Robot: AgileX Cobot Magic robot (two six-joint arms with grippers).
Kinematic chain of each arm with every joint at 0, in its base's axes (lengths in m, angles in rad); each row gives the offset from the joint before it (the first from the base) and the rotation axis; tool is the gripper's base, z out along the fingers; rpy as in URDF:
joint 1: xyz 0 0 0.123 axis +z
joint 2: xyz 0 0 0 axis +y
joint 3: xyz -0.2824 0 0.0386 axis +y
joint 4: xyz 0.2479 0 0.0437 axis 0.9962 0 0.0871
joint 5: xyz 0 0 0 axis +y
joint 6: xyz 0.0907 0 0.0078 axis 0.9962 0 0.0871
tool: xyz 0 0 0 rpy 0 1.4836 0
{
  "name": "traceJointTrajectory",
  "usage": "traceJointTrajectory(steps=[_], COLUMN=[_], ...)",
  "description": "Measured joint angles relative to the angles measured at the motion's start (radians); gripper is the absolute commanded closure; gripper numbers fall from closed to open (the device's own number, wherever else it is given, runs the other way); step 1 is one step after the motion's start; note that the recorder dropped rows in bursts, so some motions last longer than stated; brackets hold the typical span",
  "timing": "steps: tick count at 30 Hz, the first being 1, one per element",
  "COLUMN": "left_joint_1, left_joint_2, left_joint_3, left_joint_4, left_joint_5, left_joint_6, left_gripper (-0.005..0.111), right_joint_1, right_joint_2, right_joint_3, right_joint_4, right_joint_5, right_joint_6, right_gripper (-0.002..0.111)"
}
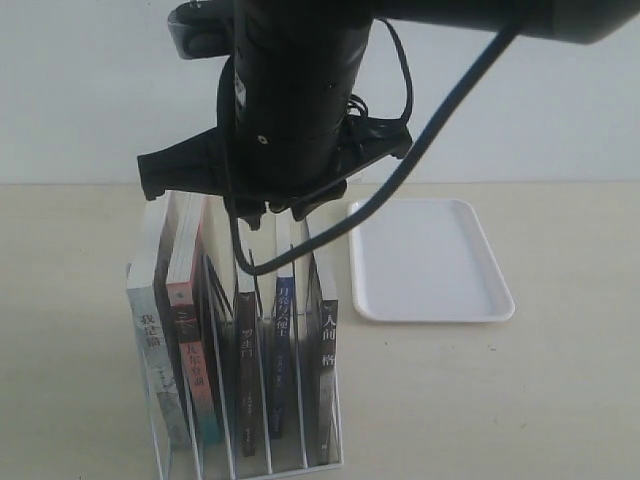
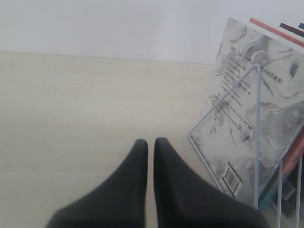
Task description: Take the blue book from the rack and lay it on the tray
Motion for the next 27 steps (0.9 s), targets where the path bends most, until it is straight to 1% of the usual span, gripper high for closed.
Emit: traceJointTrajectory(steps=[2, 18, 27], left_joint_1=[0.0, 0.0, 0.0], left_joint_2=[0.0, 0.0, 0.0], left_joint_3=[0.0, 0.0, 0.0], left_joint_4=[0.0, 0.0, 0.0], left_joint_5=[0.0, 0.0, 0.0], left_joint_6=[0.0, 0.0, 0.0], left_gripper=[0.103, 0.103, 0.103], right_joint_1=[0.0, 0.0, 0.0], right_joint_2=[0.0, 0.001, 0.045], right_joint_3=[0.0, 0.0, 0.0], right_joint_4=[0.0, -0.02, -0.025], right_joint_5=[0.0, -0.002, -0.017], right_joint_6=[0.0, 0.0, 0.0], right_gripper=[0.089, 0.089, 0.089])
